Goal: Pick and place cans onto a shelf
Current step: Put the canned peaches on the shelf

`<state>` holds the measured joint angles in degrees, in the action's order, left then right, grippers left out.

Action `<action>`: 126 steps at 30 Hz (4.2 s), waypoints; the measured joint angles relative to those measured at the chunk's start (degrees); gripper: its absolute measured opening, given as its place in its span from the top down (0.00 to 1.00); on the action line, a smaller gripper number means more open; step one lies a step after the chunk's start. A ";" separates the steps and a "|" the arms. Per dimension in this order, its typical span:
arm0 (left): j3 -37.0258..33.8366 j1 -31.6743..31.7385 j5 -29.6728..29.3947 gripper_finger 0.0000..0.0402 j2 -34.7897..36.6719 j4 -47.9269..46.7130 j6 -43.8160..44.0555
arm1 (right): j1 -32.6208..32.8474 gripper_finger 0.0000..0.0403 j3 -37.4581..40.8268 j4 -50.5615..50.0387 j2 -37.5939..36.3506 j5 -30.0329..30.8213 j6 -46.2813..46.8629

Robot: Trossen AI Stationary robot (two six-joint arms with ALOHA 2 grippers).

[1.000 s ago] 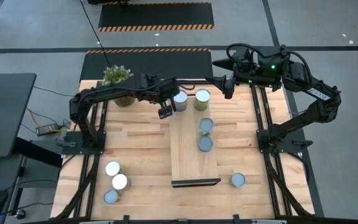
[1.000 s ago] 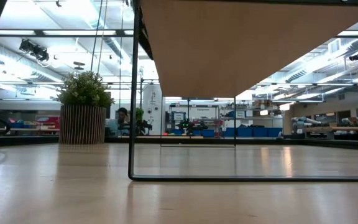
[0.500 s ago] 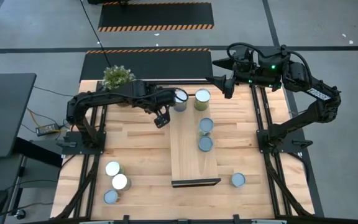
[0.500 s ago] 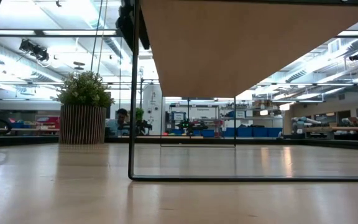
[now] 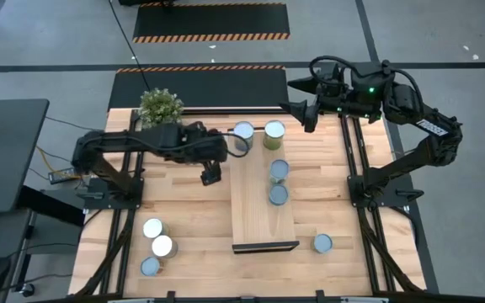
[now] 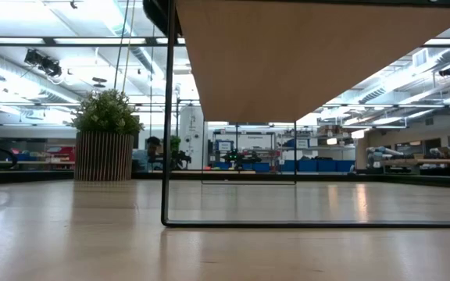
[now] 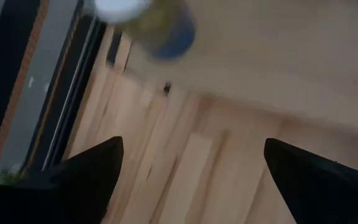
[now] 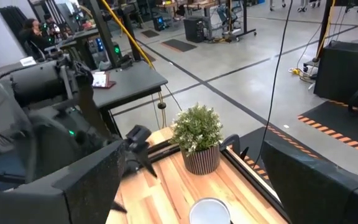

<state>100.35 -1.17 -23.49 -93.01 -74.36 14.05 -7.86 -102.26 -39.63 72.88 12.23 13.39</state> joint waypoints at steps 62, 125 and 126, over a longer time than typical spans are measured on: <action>-16.07 -41.89 24.10 0.01 8.61 -5.90 30.20 | 39.19 0.08 0.04 -18.85 5.03 13.47 21.59; -38.04 -52.04 16.60 0.18 3.02 13.49 -25.28 | 36.36 0.07 0.02 -17.86 5.90 18.13 25.90; -38.04 -52.04 16.66 0.19 3.02 13.54 -25.28 | 36.26 0.07 0.02 -17.86 5.90 18.07 25.90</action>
<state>62.30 -53.21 -6.83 -90.00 -60.82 -11.22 28.40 -102.23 -57.49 78.78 30.30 39.29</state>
